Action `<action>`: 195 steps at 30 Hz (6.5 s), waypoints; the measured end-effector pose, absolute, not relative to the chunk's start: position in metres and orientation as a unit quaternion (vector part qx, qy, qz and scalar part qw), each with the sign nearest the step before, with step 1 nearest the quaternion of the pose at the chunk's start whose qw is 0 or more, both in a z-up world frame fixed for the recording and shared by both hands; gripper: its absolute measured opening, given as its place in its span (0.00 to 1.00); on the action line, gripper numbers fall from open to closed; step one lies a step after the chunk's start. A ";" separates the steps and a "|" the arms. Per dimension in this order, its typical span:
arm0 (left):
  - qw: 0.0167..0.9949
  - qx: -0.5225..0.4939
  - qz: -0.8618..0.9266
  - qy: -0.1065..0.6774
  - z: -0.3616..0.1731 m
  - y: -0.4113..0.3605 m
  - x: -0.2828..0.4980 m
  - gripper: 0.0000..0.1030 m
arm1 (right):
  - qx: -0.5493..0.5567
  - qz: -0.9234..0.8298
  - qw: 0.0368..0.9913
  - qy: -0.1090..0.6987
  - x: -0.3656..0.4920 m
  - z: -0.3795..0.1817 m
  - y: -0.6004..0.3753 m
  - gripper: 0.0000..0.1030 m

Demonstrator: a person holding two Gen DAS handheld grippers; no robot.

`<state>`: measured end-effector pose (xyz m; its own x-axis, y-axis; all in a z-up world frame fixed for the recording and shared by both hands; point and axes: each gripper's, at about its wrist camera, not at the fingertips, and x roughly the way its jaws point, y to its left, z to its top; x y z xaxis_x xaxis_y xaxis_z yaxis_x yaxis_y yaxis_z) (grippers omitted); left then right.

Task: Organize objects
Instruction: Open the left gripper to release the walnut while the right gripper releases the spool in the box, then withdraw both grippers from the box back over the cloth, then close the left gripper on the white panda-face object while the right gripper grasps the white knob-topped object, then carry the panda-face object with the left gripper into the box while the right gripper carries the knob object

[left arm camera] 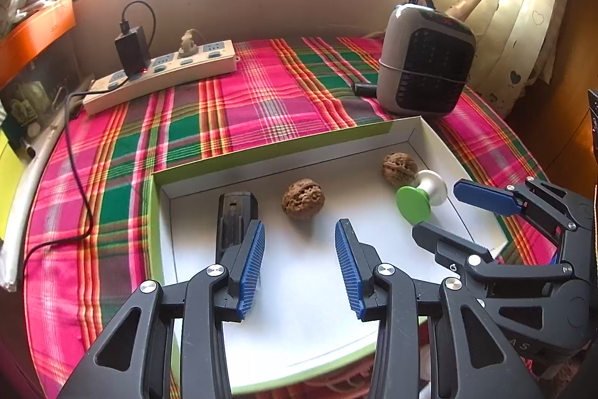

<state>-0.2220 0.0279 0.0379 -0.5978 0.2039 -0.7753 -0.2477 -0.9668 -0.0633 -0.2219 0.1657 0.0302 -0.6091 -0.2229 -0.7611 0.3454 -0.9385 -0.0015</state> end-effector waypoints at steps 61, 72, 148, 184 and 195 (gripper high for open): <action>0.206 -0.438 0.875 -0.022 0.020 0.035 -0.096 0.41 | 0.401 -0.909 0.114 0.007 -0.106 0.017 0.243 0.54; 0.203 -0.456 0.867 -0.001 0.007 0.047 -0.099 0.41 | 0.407 -0.906 0.115 0.012 -0.106 0.015 0.244 0.54; 0.182 -0.441 0.879 -0.008 0.015 0.030 -0.094 0.32 | 0.416 -0.898 0.129 0.068 -0.125 0.012 0.222 0.26; 0.169 -0.418 0.892 -0.007 0.048 0.015 -0.177 0.32 | 0.364 -0.909 0.184 0.091 -0.199 0.062 0.164 0.26; 0.164 -0.433 0.886 -0.005 0.033 0.015 -0.209 0.32 | 0.394 -0.893 0.194 0.099 -0.242 0.047 0.146 0.26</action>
